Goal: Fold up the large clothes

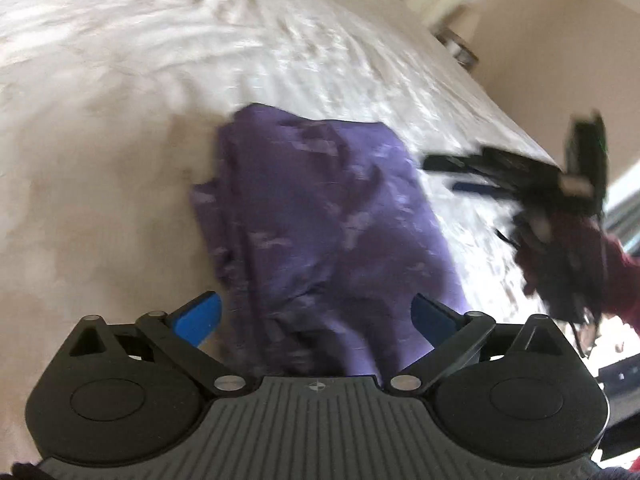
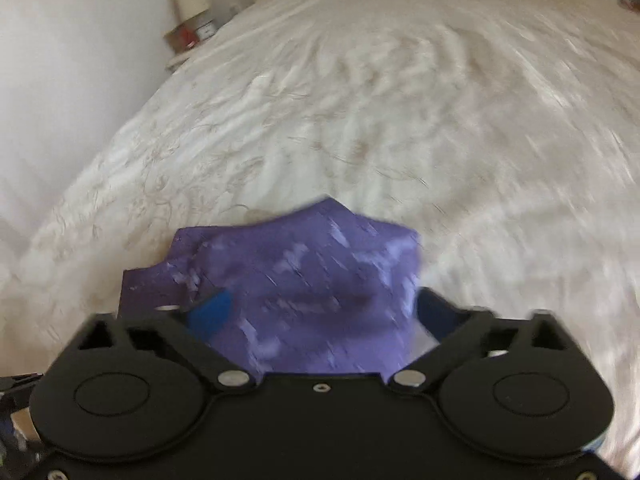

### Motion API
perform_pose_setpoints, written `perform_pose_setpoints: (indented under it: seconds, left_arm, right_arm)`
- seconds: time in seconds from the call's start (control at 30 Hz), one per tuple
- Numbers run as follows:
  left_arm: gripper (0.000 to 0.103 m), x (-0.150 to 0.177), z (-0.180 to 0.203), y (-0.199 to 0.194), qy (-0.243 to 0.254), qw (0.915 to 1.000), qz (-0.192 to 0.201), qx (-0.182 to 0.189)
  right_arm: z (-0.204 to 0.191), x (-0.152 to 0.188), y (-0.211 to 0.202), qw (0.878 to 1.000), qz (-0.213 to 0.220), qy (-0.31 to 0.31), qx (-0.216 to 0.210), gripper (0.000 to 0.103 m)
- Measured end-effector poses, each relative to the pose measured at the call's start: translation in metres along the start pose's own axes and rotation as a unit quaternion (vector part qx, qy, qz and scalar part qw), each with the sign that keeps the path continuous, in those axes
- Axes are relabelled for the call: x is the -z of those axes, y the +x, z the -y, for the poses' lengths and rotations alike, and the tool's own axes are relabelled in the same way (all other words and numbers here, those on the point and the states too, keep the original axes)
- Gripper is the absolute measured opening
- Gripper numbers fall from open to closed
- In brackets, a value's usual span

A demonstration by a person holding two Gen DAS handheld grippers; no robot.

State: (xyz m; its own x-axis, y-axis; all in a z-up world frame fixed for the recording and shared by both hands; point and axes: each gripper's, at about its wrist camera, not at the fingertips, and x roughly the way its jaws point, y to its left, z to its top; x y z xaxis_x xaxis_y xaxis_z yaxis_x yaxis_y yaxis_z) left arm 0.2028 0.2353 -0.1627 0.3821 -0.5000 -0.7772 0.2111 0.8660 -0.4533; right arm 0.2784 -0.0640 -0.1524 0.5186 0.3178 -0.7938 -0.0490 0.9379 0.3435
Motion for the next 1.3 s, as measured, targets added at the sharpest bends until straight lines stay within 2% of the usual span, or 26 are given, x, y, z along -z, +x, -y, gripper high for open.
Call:
perform_pose_setpoints:
  seconds: [0.1,0.2,0.33,0.43,0.6,0.63,0.67,0.7,0.73,0.77,0.83,0.97,1.07,1.3]
  left_arm:
    - [0.103,0.006,-0.02,0.01,-0.039,0.9987,-0.032,0.005]
    - [0.103,0.014,-0.032,0.027,-0.067,0.9952,-0.065,0.027]
    - [0.103,0.018,-0.033,0.051,-0.088,0.9901,-0.087,0.066]
    - [0.103,0.017,-0.037,0.07,-0.109,0.9865,-0.099,0.071]
    - [0.103,0.014,-0.055,0.085,-0.178,0.973,-0.114,0.094]
    - [0.102,0.012,-0.055,0.086,-0.175,0.9723,-0.118,0.1]
    - [0.102,0.011,-0.054,0.086,-0.167,0.9724,-0.122,0.108]
    - [0.102,0.01,-0.05,0.086,-0.158,0.9733,-0.123,0.113]
    - [0.102,0.01,-0.045,0.087,-0.154,0.9736,-0.121,0.118]
    - [0.102,0.009,-0.038,0.09,-0.152,0.9738,-0.117,0.121]
    - [0.102,0.004,-0.017,0.098,-0.148,0.9755,-0.11,0.12]
    - [0.102,0.001,0.028,0.125,-0.156,0.9757,-0.095,0.12]
    - [0.102,-0.007,0.066,0.154,-0.163,0.9738,-0.08,0.136]
    - [0.102,-0.051,0.171,0.227,-0.106,0.9781,-0.068,0.165]
  right_arm:
    - [0.025,0.016,0.005,0.998,-0.032,0.051,-0.012,0.103]
    - [0.041,0.031,0.014,0.992,-0.061,0.1,-0.046,0.103]
    - [0.046,0.041,0.034,0.983,-0.075,0.141,-0.095,0.103]
    - [0.046,0.044,0.054,0.972,-0.093,0.165,-0.138,0.103]
    - [0.052,0.041,0.07,0.963,-0.094,0.186,-0.173,0.103]
    - [0.055,0.039,0.069,0.961,-0.095,0.191,-0.179,0.096]
    - [0.056,0.038,0.067,0.962,-0.095,0.185,-0.176,0.081]
    - [0.055,0.036,0.061,0.966,-0.094,0.168,-0.171,0.074]
    - [0.057,0.036,0.055,0.967,-0.094,0.159,-0.173,0.064]
    - [0.061,0.036,0.05,0.966,-0.093,0.16,-0.181,0.06]
    - [0.071,0.033,0.039,0.964,-0.084,0.159,-0.194,0.058]
    - [0.099,0.014,0.018,0.969,-0.074,0.135,-0.193,0.058]
    - [0.135,-0.007,-0.002,0.976,-0.063,0.112,-0.174,0.058]
    - [0.233,-0.046,-0.06,0.99,-0.018,0.102,-0.095,0.06]
